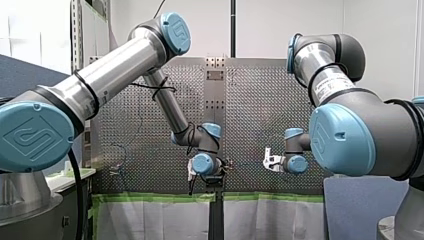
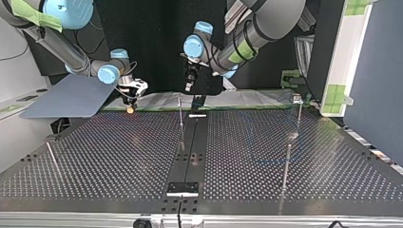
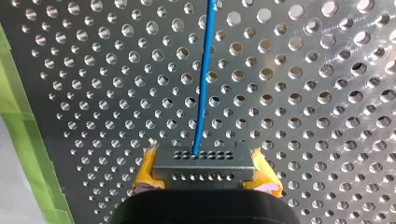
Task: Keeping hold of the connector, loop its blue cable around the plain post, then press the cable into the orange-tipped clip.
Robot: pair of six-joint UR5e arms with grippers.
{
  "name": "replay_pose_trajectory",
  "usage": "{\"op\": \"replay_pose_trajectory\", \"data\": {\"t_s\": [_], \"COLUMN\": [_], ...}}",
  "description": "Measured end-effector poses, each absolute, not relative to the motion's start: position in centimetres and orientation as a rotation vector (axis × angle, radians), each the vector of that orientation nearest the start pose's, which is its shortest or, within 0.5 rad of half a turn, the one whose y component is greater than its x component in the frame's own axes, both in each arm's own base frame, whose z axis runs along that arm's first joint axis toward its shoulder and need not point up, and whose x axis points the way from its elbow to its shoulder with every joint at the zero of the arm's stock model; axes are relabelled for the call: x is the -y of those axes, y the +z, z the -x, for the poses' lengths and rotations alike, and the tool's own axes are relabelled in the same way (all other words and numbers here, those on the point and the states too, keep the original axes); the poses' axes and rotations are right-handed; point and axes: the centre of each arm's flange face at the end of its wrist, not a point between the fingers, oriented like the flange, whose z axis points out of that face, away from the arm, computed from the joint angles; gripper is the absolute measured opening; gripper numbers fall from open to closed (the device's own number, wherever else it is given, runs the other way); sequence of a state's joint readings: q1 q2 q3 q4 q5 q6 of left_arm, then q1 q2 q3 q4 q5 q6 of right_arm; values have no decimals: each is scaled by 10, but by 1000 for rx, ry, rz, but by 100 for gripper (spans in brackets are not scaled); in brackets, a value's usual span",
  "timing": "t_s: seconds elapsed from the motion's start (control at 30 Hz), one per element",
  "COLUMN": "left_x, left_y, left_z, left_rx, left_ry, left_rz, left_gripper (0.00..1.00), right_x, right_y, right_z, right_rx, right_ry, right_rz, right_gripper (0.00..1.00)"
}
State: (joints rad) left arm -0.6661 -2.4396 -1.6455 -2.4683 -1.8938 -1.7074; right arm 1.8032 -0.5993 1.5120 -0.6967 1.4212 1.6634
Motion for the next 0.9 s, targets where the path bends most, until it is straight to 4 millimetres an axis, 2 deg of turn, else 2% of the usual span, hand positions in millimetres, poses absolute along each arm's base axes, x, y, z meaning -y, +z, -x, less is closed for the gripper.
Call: {"op": "replay_pose_trajectory", "data": {"t_s": [0.6, 0.73, 0.9], "left_x": [462, 461, 463], "left_y": [-3, -3, 7], "left_z": [-421, -409, -391], "left_rx": [-1830, -1855, -1853], "left_ry": [-244, -204, -205], "left_rz": [-282, -333, -363], "left_gripper": [100, 100, 100], "right_x": [614, 614, 615], "right_y": [-27, -27, -27], "right_z": [-297, -296, -294], "right_rx": [1249, 1250, 1251], "right_ry": [1426, 1425, 1423], "right_rz": [-1623, -1623, -1621], "right_gripper": [0, 0, 0]}}
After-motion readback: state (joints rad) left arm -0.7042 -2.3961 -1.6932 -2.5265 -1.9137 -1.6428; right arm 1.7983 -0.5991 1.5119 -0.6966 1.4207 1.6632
